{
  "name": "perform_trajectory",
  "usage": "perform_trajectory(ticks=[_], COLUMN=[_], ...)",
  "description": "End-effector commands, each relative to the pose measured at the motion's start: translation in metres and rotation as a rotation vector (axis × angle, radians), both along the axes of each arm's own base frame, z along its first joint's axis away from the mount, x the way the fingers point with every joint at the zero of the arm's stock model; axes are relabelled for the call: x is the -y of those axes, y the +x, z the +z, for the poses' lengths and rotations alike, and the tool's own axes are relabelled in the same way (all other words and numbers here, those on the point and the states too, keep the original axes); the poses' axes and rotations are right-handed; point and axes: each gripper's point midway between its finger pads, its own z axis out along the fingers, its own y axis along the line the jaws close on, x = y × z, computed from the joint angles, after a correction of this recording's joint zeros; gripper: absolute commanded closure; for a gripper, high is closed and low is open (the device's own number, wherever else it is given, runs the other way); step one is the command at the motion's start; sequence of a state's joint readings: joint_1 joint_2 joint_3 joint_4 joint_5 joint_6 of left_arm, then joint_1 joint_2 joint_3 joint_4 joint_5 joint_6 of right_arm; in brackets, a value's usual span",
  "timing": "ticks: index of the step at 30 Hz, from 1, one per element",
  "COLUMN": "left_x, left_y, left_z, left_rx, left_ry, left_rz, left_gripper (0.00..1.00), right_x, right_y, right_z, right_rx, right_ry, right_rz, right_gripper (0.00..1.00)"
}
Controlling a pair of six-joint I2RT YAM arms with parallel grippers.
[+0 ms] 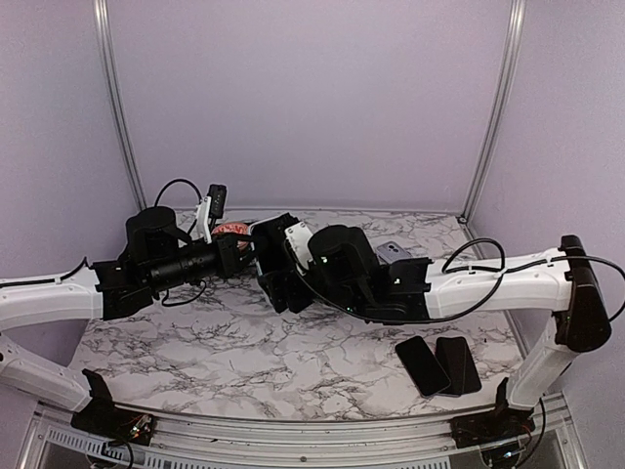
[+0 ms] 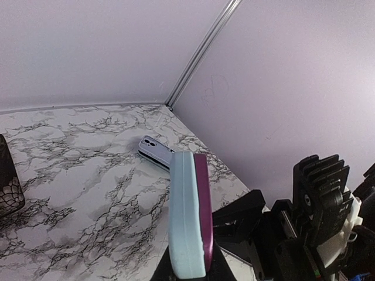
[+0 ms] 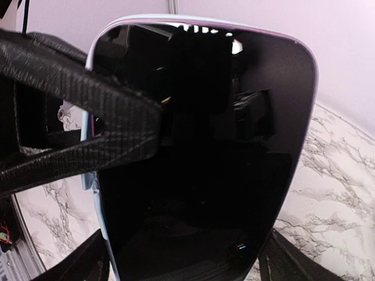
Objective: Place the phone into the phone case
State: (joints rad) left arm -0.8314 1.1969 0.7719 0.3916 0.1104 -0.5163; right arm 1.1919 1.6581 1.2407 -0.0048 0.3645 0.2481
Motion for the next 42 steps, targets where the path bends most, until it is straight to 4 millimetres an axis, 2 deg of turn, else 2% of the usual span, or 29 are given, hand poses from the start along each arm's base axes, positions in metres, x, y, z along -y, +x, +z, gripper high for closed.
perform_trajectory(ticks=[1,3,5,8,11,13,16,21,26,29,31,33,34,40,41,42], left_x=[0.001,0.004,0.007,0.016,0.026,0.030,0.034,0.035,0.037,0.037,0.036,0.035,0.035,0.037,0.038,0.039], left_y=[-0.008,-0.020,-0.033,-0.057,-0.083,-0.098,-0.111,-0.117,-0.121,-0.123,-0.124,-0.125,-0.125,-0.125,-0.123,-0.122], left_z=[0.028,0.039,0.047,0.052,0.056,0.059,0.062,0.065,0.064,0.065,0.066,0.066,0.066,0.063,0.061,0.058], left_rx=[0.151,0.221,0.279,0.341,0.400,0.443,0.496,0.523,0.523,0.525,0.532,0.538,0.540,0.521,0.513,0.505], left_ry=[0.028,0.037,0.042,0.046,0.041,0.040,0.045,0.042,0.038,0.034,0.032,0.031,0.031,0.031,0.034,0.039], left_rz=[-0.038,-0.093,-0.153,-0.258,-0.379,-0.441,-0.477,-0.491,-0.510,-0.515,-0.519,-0.520,-0.520,-0.525,-0.522,-0.521], left_gripper=[1.00,1.00,1.00,1.00,1.00,1.00,1.00,1.00,1.00,1.00,1.00,1.00,1.00,1.00,0.96,0.87], right_x=[0.014,0.023,0.027,0.039,0.045,0.045,0.040,0.037,0.039,0.039,0.039,0.038,0.038,0.038,0.037,0.037], right_y=[-0.006,-0.013,-0.031,-0.062,-0.078,-0.084,-0.092,-0.107,-0.106,-0.104,-0.102,-0.100,-0.098,-0.098,-0.098,-0.099], right_z=[0.047,0.047,0.054,0.082,0.101,0.107,0.109,0.106,0.098,0.097,0.095,0.093,0.092,0.107,0.111,0.116], right_rx=[0.119,0.130,0.133,0.188,0.246,0.265,0.251,0.214,0.193,0.187,0.179,0.167,0.165,0.174,0.179,0.186], right_ry=[0.057,0.035,0.078,0.195,0.235,0.234,0.222,0.230,0.219,0.218,0.213,0.203,0.201,0.235,0.244,0.255], right_rz=[0.057,0.131,0.315,0.574,0.666,0.711,0.772,0.875,0.870,0.858,0.847,0.842,0.834,0.832,0.835,0.842], right_gripper=[0.02,0.01,0.01,0.01,0.01,0.01,0.02,0.23,0.46,0.68,0.77,0.96,1.00,1.00,1.00,1.00])
